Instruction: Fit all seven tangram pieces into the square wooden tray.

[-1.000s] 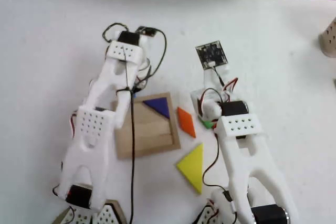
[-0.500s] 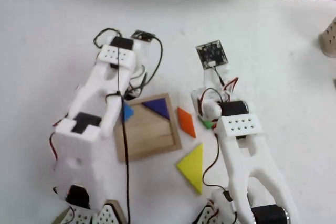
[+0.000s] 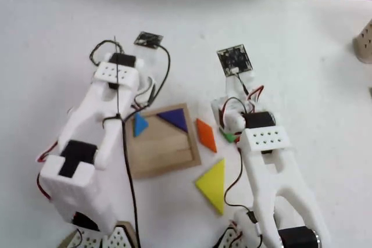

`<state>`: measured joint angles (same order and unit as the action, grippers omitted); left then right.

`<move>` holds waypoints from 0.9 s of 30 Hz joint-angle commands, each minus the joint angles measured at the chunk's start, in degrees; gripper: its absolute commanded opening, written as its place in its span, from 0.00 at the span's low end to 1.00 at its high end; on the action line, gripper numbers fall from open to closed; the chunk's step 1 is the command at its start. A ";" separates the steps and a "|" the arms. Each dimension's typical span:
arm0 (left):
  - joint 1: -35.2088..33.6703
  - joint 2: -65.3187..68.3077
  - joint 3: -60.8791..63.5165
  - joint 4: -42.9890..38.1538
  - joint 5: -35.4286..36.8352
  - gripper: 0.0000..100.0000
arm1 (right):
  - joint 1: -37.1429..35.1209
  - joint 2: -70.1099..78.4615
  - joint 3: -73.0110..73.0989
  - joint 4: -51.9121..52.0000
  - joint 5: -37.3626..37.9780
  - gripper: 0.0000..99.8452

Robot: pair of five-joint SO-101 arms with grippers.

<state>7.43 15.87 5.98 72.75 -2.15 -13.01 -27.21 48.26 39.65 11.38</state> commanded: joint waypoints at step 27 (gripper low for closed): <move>-4.09 -24.75 27.52 -28.48 5.71 0.02 | 0.22 1.36 0.44 -5.05 3.60 0.02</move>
<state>2.68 -1.54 26.99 51.12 2.95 -13.01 -25.54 49.85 35.78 14.20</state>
